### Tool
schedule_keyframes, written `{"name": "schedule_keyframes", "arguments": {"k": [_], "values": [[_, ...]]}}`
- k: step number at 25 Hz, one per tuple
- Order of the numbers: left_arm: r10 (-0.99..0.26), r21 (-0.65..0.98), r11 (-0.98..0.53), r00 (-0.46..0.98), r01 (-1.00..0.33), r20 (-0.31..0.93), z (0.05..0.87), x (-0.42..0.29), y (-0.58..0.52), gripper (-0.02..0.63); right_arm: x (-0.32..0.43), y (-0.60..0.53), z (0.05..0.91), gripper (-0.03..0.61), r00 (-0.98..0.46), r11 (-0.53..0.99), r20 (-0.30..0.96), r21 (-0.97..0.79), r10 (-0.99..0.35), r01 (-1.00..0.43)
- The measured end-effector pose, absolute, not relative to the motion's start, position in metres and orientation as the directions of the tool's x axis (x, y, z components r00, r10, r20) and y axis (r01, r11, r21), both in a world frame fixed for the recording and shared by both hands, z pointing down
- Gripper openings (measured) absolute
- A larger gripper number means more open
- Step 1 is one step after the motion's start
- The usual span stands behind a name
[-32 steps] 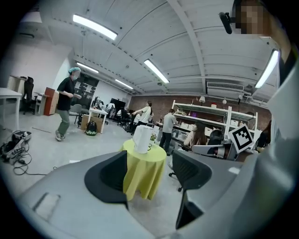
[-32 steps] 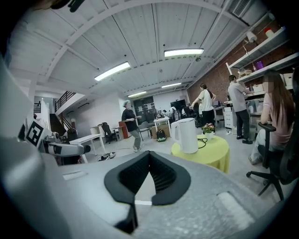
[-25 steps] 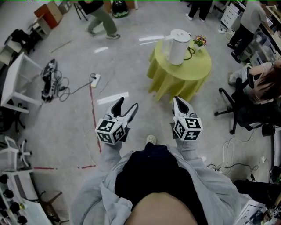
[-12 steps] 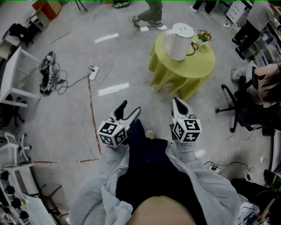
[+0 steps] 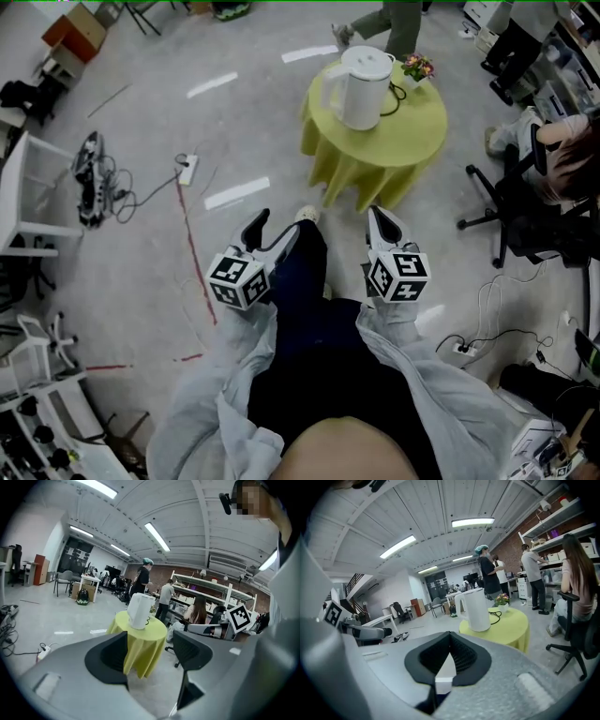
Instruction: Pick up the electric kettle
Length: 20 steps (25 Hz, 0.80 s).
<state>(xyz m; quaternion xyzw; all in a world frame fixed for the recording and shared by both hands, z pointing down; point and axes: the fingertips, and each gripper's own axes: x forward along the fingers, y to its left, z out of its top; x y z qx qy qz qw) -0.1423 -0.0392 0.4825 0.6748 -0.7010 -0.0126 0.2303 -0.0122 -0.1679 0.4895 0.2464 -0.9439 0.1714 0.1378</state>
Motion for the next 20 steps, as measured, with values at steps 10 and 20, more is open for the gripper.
{"name": "schedule_keyframes", "arguments": {"k": [10, 20], "values": [[-0.955, 0.339, 0.010, 0.092, -0.941, 0.282, 0.472, -0.201, -0.135, 0.305, -0.053, -0.252, 0.471, 0.002, -0.803, 0.783, 0.329, -0.228, -0.497, -0.578], [-0.952, 0.324, -0.112, 0.195, -0.940, 0.236, 0.445, -0.257, -0.236, 0.305, -0.106, -0.334, 0.445, 0.002, -0.755, 0.729, 0.302, -0.217, -0.582, -0.649]]}}
